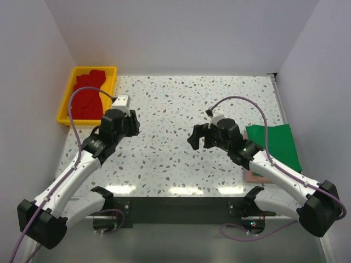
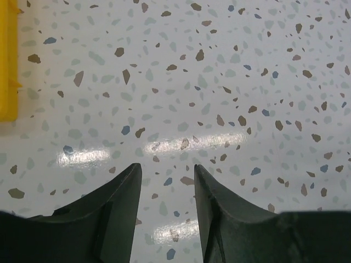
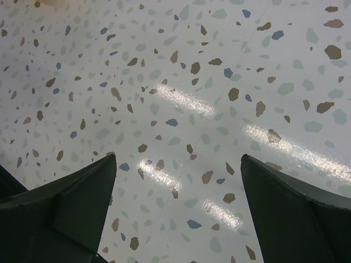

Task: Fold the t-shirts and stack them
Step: Grab the tshirt from the pile

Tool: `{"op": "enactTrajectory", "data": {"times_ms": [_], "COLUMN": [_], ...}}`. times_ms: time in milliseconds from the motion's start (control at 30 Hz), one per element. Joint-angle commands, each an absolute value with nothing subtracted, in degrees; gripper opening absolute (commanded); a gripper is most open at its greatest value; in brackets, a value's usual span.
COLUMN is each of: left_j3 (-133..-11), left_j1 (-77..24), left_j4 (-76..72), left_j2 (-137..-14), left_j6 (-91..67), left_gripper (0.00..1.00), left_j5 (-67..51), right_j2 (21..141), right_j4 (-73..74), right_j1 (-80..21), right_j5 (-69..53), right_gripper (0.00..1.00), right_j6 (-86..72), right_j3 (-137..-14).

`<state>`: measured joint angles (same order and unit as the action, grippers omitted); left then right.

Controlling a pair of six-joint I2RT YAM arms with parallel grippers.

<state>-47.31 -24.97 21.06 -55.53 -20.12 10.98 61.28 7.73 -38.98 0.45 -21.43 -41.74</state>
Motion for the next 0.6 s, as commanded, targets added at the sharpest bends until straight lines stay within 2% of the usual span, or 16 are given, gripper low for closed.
{"op": "enactTrajectory", "data": {"times_ms": [0,200,233,300,567], "left_j3": [-48.8,-56.0,-57.2,-61.1,-73.4], "left_j1": [-24.7,-24.5,-24.0,-22.7,-4.2], "left_j4": [19.5,21.3,21.5,22.5,22.2], "left_j2": [-56.5,-64.5,-65.7,-70.0,-85.2], "left_j6": [-19.9,-22.9,-23.2,-24.6,-27.9], "left_gripper": [0.48,0.58,0.64,0.66,0.69], "left_j5": [13.0,17.7,19.9,22.1,18.8], "right_j2": [59.0,56.3,56.1,55.8,56.2], "right_j4": [6.2,6.9,7.5,8.0,9.2], "right_j1": [-38.9,-38.9,-38.9,-38.9,-38.9], "right_j5": [0.1,-1.8,-1.2,-0.9,-2.0], "right_gripper": [0.99,0.99,0.99,0.99,0.99], "right_j6": [-21.7,-22.1,-22.1,-22.1,-22.3], "right_j3": [-42.1,-41.7,-41.7,-42.0,-42.5]}}
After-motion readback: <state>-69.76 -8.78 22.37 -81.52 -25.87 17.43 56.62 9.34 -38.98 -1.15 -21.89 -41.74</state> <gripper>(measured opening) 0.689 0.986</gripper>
